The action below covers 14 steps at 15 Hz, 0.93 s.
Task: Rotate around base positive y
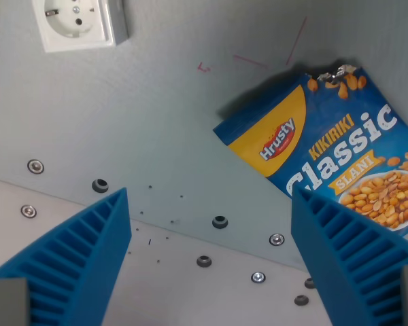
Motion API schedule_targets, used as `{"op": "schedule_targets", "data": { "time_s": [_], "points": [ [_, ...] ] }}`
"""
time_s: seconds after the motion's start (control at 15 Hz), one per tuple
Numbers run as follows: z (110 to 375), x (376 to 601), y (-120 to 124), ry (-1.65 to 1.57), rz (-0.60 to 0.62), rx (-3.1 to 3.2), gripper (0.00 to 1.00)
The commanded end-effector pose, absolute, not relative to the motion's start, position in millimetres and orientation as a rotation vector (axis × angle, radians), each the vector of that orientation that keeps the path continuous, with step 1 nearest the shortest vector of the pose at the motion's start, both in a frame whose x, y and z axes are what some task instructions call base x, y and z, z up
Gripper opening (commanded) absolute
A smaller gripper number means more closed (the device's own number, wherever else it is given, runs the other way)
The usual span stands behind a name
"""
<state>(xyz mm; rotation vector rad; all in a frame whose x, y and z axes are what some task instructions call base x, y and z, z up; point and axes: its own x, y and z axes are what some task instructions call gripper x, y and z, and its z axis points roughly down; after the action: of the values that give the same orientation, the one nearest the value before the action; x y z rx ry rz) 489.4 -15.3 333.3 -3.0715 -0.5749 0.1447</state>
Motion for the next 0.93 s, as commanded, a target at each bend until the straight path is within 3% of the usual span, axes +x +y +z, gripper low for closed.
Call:
{"op": "schedule_targets", "data": {
  "time_s": [0.07,0.93],
  "points": [
    [340.6,499.0,-15.4,-0.563,0.476,-2.999,1.00],
    [340.6,499.0,-15.4,-0.549,0.727,-2.918,1.00]
  ]
}}
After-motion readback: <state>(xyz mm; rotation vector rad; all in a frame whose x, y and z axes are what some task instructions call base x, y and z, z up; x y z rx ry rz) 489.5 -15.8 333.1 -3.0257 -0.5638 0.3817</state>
